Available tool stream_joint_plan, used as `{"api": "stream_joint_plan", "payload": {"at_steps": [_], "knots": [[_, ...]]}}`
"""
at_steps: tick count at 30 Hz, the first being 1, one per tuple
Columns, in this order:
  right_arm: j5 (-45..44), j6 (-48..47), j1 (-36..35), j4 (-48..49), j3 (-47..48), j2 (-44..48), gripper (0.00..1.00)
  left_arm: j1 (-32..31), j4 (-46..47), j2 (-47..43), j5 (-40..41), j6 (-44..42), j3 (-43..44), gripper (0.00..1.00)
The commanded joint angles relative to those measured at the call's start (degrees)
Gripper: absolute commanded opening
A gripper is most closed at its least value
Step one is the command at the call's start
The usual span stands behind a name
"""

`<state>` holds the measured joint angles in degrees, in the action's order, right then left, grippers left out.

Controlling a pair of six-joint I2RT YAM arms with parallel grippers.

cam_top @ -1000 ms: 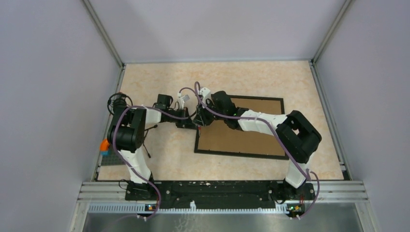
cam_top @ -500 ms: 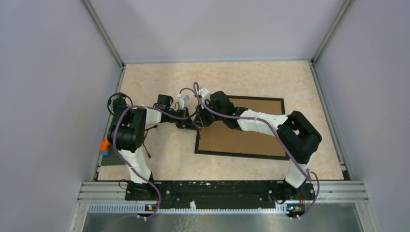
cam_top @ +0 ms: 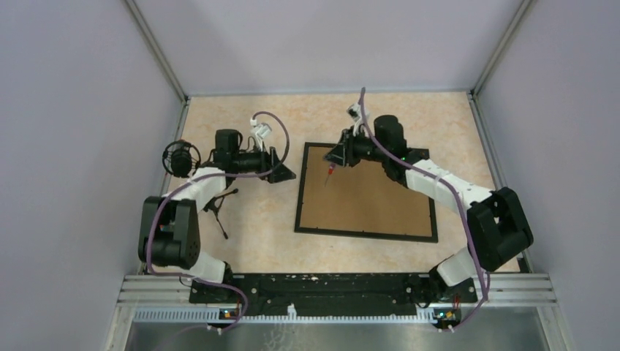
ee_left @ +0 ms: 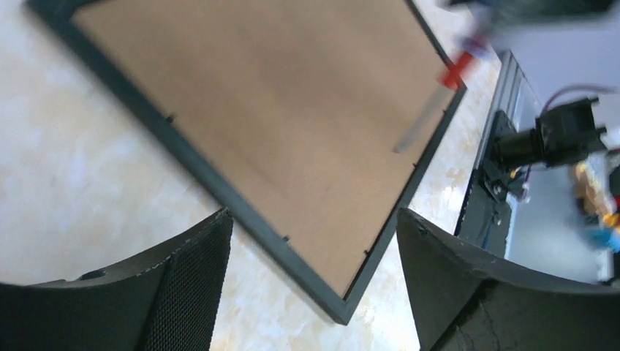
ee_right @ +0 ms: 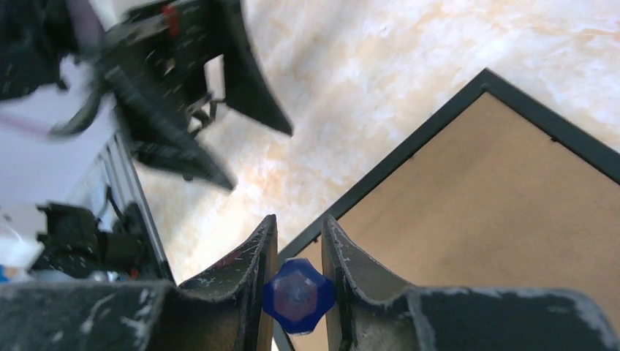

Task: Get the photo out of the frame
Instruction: Release the photo frame item from the photo frame, then adjust the screwdriver.

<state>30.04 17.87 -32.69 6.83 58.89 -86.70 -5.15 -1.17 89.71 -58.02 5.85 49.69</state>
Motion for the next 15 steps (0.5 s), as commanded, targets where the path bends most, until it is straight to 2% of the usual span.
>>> {"api": "stream_joint_plan", "payload": {"at_steps": [1,4,9,12,15], "knots": [[7.0,14.7,3.4,10.0,0.4,1.0,0.0,-7.8,2.5,-10.7,-2.2,-7.5,-1.4,0.87],[7.3,22.0,3.5,15.5,-0.5,0.7,0.0,-15.0,-2.5,-12.5,2.3,-10.4,1.2,0.88],[8.7,27.8,3.2,20.9,-1.4,0.8,0.0,-19.9,-3.2,-11.0,7.9,-9.6,3.2,0.85],[9.5,28.3,2.6,21.9,-2.1,1.4,0.0,-21.0,-2.5,-9.8,8.2,-7.9,4.3,0.72],[11.3,28.4,2.4,22.5,-3.0,1.9,0.0,-21.0,-2.2,-9.5,8.1,-7.1,5.1,0.53]]}}
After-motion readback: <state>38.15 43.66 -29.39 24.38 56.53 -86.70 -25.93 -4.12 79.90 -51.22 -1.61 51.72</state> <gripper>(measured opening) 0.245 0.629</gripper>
